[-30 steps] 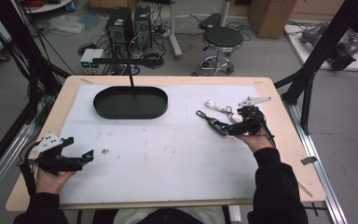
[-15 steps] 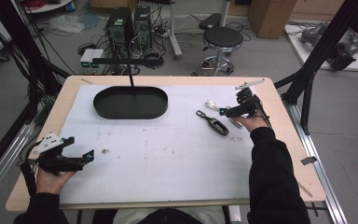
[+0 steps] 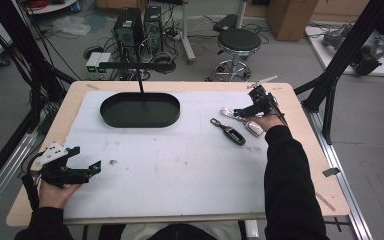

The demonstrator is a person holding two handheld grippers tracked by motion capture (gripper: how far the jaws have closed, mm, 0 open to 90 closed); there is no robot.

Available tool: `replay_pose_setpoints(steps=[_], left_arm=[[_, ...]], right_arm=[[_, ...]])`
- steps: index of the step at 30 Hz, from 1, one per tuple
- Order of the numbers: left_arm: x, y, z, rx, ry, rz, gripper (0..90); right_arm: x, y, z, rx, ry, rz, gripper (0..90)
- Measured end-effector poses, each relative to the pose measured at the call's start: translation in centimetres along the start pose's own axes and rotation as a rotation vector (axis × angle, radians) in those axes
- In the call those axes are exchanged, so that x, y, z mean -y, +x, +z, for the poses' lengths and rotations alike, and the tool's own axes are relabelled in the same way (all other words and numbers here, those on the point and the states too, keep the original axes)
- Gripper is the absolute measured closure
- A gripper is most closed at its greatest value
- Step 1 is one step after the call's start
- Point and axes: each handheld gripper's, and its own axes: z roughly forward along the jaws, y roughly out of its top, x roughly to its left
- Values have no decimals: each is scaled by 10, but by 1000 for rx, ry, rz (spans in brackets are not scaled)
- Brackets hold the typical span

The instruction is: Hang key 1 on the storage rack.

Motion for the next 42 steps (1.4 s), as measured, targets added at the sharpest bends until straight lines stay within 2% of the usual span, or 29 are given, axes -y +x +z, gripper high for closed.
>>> replay_pose_setpoints(steps=[2,4,5,6,8,9,14,17,26,27,28,29,30,33,34,35,36,38,40,41,42], left_arm=[[0,0,0,0,1,0,17],[0,0,0,-2,0,-1,17],[0,0,0,-1,1,0,17],[0,0,0,-1,1,0,17],[0,0,0,-3,2,-1,17],[0,-1,0,-1,4,2,17],[0,-2,1,0,9,6,17],[0,-1,1,-1,8,1,17],[1,-2,1,6,13,2,18],[2,-3,1,8,16,0,17],[2,-3,1,8,16,0,17],[2,-3,2,10,20,0,17],[2,-3,2,10,20,0,17],[2,-3,2,8,25,-1,17],[2,-3,2,8,25,-1,17],[3,-3,2,9,25,-4,17],[3,-3,2,9,25,-4,17],[3,-3,2,10,25,-6,17],[3,-3,2,10,28,-3,17],[3,-3,2,13,31,2,17],[3,-3,2,13,31,2,17]], right_arm=[[-1,-2,3,-6,-18,-6,8],[-1,-2,7,1,-12,1,8],[0,-1,16,13,35,-34,8],[1,-1,20,15,50,-43,8],[1,-1,23,14,54,-41,9],[1,-2,30,3,49,-23,8],[1,-4,42,-9,37,-16,38],[5,-6,54,9,79,-3,39],[9,-8,70,-2,93,-5,64],[9,-9,74,-2,84,20,195],[9,-9,74,-2,84,20,195],[9,-8,77,-6,68,24,247],[9,-7,78,-8,61,18,261],[9,-6,83,-19,62,-5,358],[9,-6,83,-19,62,-5,358],[10,-6,84,-15,65,-14,444],[10,-6,84,-15,65,-14,444],[9,-4,82,-13,61,-36,562],[8,-3,81,-16,59,-40,595],[8,-2,82,-32,61,-56,670],[8,-1,82,-25,68,-60,686]])
